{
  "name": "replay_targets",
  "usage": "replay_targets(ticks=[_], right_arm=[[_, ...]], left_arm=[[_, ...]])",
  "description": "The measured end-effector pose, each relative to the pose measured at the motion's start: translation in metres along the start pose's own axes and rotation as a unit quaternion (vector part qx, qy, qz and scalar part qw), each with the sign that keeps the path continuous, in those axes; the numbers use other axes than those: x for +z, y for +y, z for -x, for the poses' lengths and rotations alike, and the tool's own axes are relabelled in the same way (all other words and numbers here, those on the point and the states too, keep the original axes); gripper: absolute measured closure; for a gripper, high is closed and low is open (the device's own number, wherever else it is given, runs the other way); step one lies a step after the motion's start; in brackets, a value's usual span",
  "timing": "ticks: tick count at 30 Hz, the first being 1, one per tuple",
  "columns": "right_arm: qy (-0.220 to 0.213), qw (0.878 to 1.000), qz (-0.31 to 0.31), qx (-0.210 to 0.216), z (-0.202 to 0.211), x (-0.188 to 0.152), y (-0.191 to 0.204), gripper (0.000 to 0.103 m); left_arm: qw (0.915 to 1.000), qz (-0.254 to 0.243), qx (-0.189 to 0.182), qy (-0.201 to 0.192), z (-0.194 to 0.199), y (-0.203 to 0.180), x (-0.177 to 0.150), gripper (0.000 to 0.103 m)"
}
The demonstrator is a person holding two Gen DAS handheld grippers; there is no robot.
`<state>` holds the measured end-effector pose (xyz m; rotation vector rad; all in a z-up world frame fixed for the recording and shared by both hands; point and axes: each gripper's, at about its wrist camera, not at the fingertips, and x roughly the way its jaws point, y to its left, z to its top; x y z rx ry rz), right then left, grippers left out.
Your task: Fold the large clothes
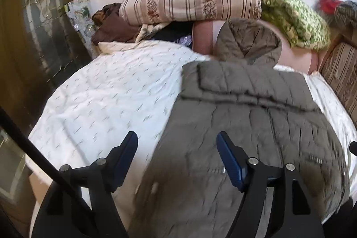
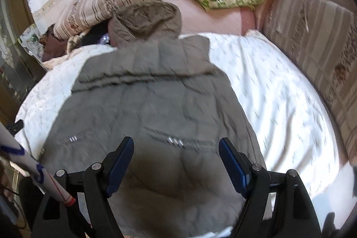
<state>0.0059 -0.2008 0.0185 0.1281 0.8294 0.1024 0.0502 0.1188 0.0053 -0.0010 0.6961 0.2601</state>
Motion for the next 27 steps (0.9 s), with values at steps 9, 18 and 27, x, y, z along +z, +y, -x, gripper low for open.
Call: replay_targets(ticks=[9, 18, 27], right_arm=[[-0.003, 0.999, 0.032, 0.023, -0.034, 0.076, 0.061, 0.021], [0.037, 0.998, 0.028, 0.039, -0.143, 0.166, 0.115, 0.021], [0.031, 0.998, -0.057, 0.006, -0.255, 0.321, 0.144, 0.020]], left_arm=[[0.9991, 0.021, -0.029, 0.022, -0.088, -0.010, 0.030, 0.030], [0.9977, 0.040, -0.032, 0.045, -0.157, 0.017, 0.024, 0.030], [0.9893, 0.095, -0.080, 0.075, -0.187, 0.053, 0.025, 0.030]])
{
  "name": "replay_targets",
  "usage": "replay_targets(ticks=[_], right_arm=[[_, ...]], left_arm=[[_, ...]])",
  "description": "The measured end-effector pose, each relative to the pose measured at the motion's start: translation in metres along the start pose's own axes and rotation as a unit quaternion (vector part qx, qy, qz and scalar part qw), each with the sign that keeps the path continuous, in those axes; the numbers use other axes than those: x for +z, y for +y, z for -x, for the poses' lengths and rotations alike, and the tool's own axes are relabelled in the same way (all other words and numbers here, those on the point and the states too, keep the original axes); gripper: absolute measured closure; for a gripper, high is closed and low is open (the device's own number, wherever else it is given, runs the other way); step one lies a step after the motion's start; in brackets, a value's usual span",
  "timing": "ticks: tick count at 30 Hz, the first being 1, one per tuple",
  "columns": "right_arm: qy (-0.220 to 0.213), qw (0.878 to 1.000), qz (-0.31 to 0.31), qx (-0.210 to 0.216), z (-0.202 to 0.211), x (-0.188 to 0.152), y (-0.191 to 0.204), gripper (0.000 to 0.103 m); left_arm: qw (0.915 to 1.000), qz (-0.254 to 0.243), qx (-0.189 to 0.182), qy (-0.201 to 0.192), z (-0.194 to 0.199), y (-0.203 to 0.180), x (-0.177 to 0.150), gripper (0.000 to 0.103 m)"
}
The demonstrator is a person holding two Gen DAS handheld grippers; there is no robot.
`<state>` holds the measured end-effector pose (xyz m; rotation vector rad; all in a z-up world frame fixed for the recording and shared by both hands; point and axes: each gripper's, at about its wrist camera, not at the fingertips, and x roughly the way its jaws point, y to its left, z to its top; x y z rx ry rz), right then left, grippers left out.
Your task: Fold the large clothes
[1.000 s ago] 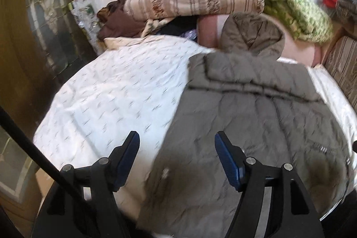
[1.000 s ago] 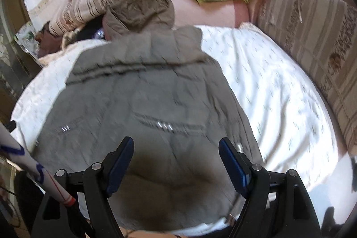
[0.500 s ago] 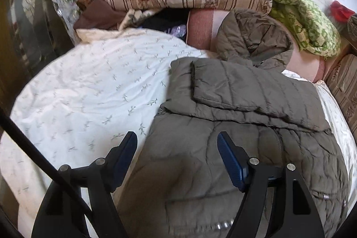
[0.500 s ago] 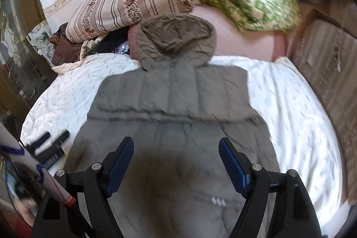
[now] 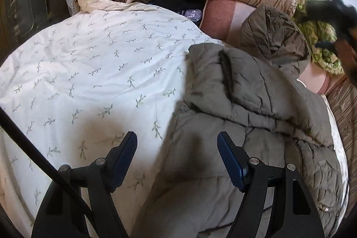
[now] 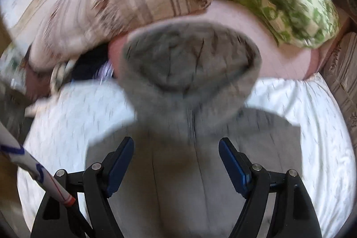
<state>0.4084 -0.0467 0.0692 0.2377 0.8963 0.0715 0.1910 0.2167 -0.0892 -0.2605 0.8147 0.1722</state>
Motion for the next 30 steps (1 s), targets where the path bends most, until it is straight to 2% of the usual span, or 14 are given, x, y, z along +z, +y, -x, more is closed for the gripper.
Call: replay_targets(ticks=[6, 11, 15, 17, 19, 20, 21, 24, 30], right_arm=[[-0.020, 0.995, -0.090, 0.030, -0.048, 0.073, 0.012, 0.016], [-0.025, 0.982, -0.180, 0.060, -0.081, 0.099, -0.001, 0.015], [-0.020, 0.960, -0.270, 0.077, -0.110, 0.106, -0.022, 0.015], [-0.012, 0.954, -0.288, 0.079, -0.120, 0.107, -0.028, 0.017], [-0.001, 0.958, -0.272, 0.091, -0.125, 0.108, -0.027, 0.041], [0.006, 0.961, -0.260, 0.096, -0.126, 0.107, -0.026, 0.065], [0.013, 0.965, -0.244, 0.099, -0.126, 0.106, -0.023, 0.079], [0.010, 0.977, -0.195, 0.082, -0.109, 0.096, -0.014, 0.087], [0.001, 0.990, -0.117, 0.073, -0.048, 0.054, 0.004, 0.090]], left_arm=[[0.9995, 0.003, -0.011, 0.028, -0.015, 0.004, 0.000, 0.030], [0.9990, 0.003, -0.010, 0.044, -0.027, 0.005, -0.001, 0.030], [0.9986, 0.002, -0.004, 0.053, -0.034, 0.004, -0.004, 0.030], [0.9984, 0.000, -0.002, 0.056, -0.037, 0.003, -0.005, 0.030], [0.9985, -0.003, 0.000, 0.055, -0.037, 0.002, -0.004, 0.030], [0.9985, -0.005, 0.001, 0.054, -0.037, 0.001, -0.004, 0.030], [0.9986, -0.006, 0.002, 0.053, -0.037, 0.000, -0.004, 0.030], [0.9987, -0.007, 0.004, 0.051, -0.034, -0.001, -0.003, 0.030], [0.9992, 0.002, 0.005, 0.040, -0.025, 0.004, 0.000, 0.030]])
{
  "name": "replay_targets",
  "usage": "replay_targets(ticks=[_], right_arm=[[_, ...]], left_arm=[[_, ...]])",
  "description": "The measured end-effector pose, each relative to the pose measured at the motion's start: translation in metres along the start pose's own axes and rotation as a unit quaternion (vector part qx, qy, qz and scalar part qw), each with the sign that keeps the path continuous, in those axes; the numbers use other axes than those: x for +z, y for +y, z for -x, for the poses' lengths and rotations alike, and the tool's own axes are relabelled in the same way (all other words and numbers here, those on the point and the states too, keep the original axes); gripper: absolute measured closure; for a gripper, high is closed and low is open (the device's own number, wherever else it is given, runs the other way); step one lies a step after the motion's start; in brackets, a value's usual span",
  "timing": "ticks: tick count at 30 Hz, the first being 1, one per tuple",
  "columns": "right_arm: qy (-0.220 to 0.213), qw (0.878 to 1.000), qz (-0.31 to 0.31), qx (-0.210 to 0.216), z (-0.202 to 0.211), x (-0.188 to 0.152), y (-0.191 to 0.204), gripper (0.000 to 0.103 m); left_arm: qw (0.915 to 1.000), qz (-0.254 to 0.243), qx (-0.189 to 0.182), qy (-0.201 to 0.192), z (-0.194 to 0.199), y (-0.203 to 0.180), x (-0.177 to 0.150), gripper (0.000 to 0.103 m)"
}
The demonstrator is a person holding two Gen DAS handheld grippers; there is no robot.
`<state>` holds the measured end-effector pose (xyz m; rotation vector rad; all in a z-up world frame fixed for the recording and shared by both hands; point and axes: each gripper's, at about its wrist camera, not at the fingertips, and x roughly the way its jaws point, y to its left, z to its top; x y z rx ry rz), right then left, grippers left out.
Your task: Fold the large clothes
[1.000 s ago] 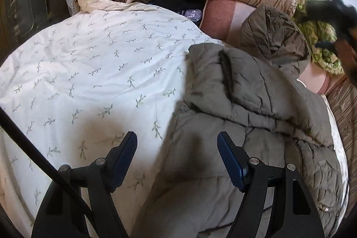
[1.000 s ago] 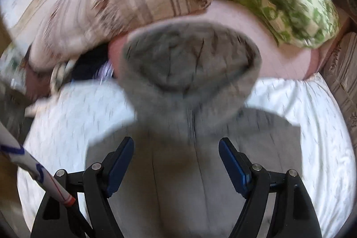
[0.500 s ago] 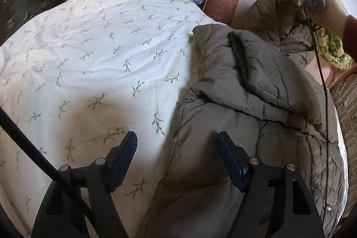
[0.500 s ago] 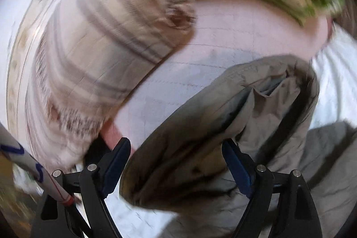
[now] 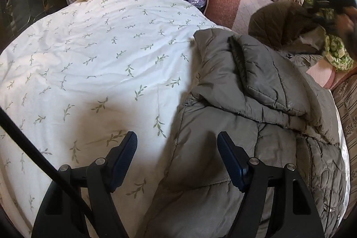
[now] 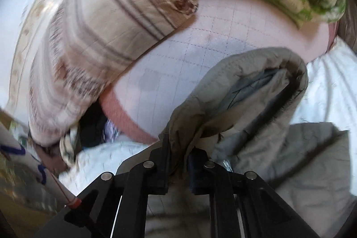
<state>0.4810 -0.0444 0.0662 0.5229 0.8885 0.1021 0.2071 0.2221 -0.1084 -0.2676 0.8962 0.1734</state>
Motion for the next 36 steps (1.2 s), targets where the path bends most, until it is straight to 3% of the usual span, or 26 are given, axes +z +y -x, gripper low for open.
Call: replay_targets(ticks=[11, 16, 20, 24, 30, 34, 36], right_arm=[[0.028, 0.991, 0.128, 0.039, 0.127, -0.153, -0.004, 0.093], [0.061, 0.989, 0.126, 0.050, 0.171, -0.240, -0.048, 0.094], [0.115, 0.990, 0.076, 0.042, 0.151, -0.291, -0.092, 0.095], [0.139, 0.989, 0.046, 0.028, 0.108, -0.308, -0.116, 0.095], [0.169, 0.985, 0.028, 0.013, 0.048, -0.307, -0.125, 0.095], [0.147, 0.989, 0.032, 0.011, 0.050, -0.303, -0.124, 0.092], [0.137, 0.990, 0.040, 0.013, 0.061, -0.303, -0.124, 0.082]], left_arm=[[0.9996, 0.022, 0.007, -0.018, 0.016, 0.016, 0.002, 0.030], [0.9993, 0.034, 0.001, -0.013, 0.015, 0.022, 0.002, 0.030], [0.9994, 0.034, 0.001, -0.011, 0.016, 0.022, -0.001, 0.030], [0.9995, 0.029, 0.006, -0.013, 0.018, 0.022, -0.004, 0.030], [0.9993, 0.029, 0.014, -0.020, 0.021, 0.021, -0.004, 0.030], [0.9993, 0.026, 0.015, -0.022, 0.024, 0.021, -0.003, 0.030], [0.9993, 0.025, 0.016, -0.022, 0.024, 0.020, -0.004, 0.030]])
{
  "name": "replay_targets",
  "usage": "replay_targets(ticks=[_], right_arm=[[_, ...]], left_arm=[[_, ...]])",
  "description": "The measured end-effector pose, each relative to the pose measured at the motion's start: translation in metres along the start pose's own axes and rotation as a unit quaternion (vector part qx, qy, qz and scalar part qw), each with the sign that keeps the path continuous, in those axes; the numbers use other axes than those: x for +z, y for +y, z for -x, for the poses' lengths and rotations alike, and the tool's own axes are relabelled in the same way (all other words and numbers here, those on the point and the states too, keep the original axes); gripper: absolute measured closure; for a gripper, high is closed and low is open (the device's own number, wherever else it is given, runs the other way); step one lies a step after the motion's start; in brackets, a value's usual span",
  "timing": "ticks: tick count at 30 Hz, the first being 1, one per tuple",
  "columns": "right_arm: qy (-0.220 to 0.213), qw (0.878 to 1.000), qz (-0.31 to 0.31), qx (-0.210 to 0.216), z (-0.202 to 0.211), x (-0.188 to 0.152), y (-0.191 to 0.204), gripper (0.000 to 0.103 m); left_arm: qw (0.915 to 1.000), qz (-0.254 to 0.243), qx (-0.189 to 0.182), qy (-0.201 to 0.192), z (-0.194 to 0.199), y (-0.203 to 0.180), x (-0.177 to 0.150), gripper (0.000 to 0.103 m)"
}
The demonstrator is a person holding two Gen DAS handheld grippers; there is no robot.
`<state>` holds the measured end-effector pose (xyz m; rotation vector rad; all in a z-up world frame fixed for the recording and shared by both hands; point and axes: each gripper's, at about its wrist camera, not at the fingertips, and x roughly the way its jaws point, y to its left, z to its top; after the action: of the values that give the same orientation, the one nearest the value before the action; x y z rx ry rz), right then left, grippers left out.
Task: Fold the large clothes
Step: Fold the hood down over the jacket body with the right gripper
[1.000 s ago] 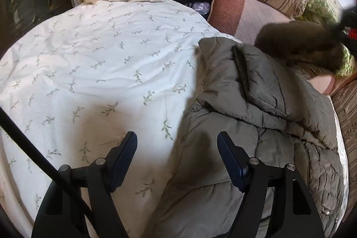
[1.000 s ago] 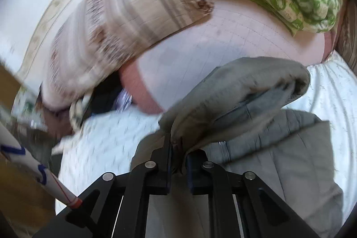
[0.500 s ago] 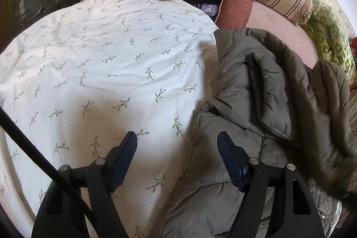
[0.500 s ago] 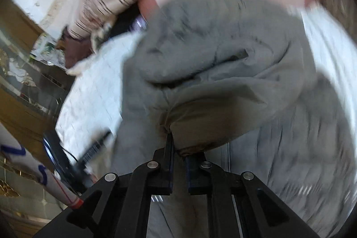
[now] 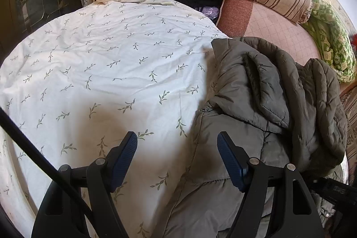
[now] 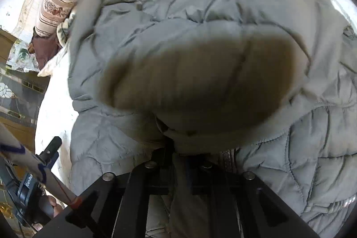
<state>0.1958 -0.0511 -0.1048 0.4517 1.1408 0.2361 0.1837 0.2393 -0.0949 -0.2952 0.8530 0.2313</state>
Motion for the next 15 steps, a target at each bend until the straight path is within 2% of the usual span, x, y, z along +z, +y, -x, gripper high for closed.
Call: replay_targets(ticks=[1, 2, 3, 4, 10, 12, 15], right_arm=[[-0.005, 1.000, 0.006, 0.002, 0.008, -0.002, 0.001, 0.077], [-0.010, 1.000, 0.010, 0.003, 0.014, -0.004, 0.002, 0.063], [-0.016, 1.000, 0.013, 0.001, 0.023, -0.006, 0.001, 0.044], [-0.024, 1.000, 0.016, 0.000, 0.031, -0.008, 0.002, 0.039], [-0.041, 0.997, 0.068, -0.001, 0.078, -0.024, 0.014, 0.038], [-0.073, 0.992, 0.098, -0.019, 0.098, -0.020, 0.023, 0.038], [-0.141, 0.981, 0.125, -0.053, 0.121, 0.011, 0.041, 0.038]], left_arm=[[1.0000, 0.000, 0.000, 0.001, 0.000, 0.000, -0.001, 0.030], [1.0000, -0.001, 0.001, 0.002, -0.001, 0.000, -0.001, 0.030], [1.0000, -0.001, 0.002, 0.003, -0.002, 0.000, -0.002, 0.030], [1.0000, 0.000, 0.003, 0.005, -0.002, 0.000, -0.002, 0.030], [1.0000, -0.001, 0.003, 0.004, -0.003, 0.000, -0.003, 0.030], [1.0000, -0.003, 0.004, 0.002, -0.003, 0.000, -0.003, 0.030], [1.0000, -0.005, 0.004, 0.002, -0.002, -0.001, -0.004, 0.030]])
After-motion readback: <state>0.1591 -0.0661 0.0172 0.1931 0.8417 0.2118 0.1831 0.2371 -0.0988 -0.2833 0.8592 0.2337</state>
